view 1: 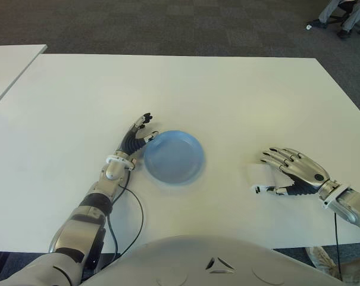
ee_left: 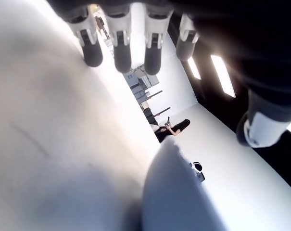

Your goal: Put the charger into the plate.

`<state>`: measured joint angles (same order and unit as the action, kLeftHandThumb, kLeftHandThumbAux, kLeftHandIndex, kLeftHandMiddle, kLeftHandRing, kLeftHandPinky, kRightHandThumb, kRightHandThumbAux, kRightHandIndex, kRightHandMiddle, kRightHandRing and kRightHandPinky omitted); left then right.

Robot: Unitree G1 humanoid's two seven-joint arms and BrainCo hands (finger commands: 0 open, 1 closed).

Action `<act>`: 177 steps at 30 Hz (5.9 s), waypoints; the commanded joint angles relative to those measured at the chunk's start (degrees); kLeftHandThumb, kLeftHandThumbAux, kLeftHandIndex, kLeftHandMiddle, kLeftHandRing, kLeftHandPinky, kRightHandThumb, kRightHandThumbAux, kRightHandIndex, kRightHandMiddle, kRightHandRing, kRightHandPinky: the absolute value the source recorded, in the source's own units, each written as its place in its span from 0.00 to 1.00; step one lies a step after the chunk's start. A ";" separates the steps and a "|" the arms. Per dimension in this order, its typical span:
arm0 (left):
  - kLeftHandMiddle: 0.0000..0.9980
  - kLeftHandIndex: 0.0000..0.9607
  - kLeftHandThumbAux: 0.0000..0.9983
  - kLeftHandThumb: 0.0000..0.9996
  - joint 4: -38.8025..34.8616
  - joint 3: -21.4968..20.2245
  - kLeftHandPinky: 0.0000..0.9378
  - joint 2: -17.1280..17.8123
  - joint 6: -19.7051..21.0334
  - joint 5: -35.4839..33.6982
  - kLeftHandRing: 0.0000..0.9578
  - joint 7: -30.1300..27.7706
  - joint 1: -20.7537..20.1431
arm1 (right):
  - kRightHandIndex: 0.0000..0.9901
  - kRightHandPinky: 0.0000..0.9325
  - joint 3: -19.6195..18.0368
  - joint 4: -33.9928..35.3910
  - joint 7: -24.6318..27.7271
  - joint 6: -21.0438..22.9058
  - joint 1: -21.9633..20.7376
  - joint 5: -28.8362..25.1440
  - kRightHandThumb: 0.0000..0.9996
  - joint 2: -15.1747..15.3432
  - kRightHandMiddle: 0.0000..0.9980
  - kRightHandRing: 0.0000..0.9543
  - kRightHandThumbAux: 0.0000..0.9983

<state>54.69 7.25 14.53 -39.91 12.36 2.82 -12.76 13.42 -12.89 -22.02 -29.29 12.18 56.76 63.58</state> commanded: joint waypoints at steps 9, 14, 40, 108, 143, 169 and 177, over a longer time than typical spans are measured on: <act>0.14 0.08 0.50 0.00 3.98 0.79 0.09 -1.39 2.14 0.71 0.14 -0.66 4.62 | 0.00 0.00 -0.42 0.37 9.22 -2.56 -3.30 -5.04 0.11 -0.15 0.00 0.00 0.18; 0.14 0.08 0.50 0.00 3.49 0.57 0.07 -1.63 2.25 0.08 0.12 -1.43 4.83 | 0.00 0.00 -0.54 1.40 14.20 -3.33 -4.93 -7.28 0.09 -0.21 0.00 0.00 0.18; 0.14 0.09 0.48 0.00 2.43 0.76 0.04 -2.36 2.63 0.45 0.13 -0.28 5.17 | 0.01 0.03 -1.78 4.05 26.51 -4.67 -8.64 -11.73 0.09 -0.90 0.00 0.00 0.21; 0.14 0.07 0.53 0.00 2.68 1.34 0.06 -0.52 1.88 1.52 0.13 -0.45 5.22 | 0.00 0.00 -5.67 8.33 23.04 -2.45 -1.94 -8.00 0.16 -2.63 0.00 0.00 0.15; 0.14 0.06 0.51 0.00 3.13 1.38 0.05 -0.16 1.67 1.11 0.13 -1.17 5.35 | 0.00 0.00 -2.90 3.31 18.90 -3.02 -3.91 -5.19 0.14 -4.17 0.00 0.00 0.16; 0.15 0.06 0.53 0.00 3.05 1.71 0.05 0.36 1.25 2.06 0.14 -0.69 5.54 | 0.00 0.00 -1.10 0.61 18.81 -3.03 -5.06 -5.92 0.13 -4.59 0.00 0.00 0.16; 0.14 0.06 0.51 0.00 2.79 1.54 0.04 0.42 1.14 1.68 0.13 -1.21 5.80 | 0.00 0.00 -0.16 -0.52 18.03 -3.03 -5.51 -5.11 0.13 -4.76 0.00 0.00 0.16</act>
<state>54.19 7.81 15.15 -41.85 12.94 2.82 -11.89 12.00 -12.47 -4.09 -31.95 6.69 50.39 59.51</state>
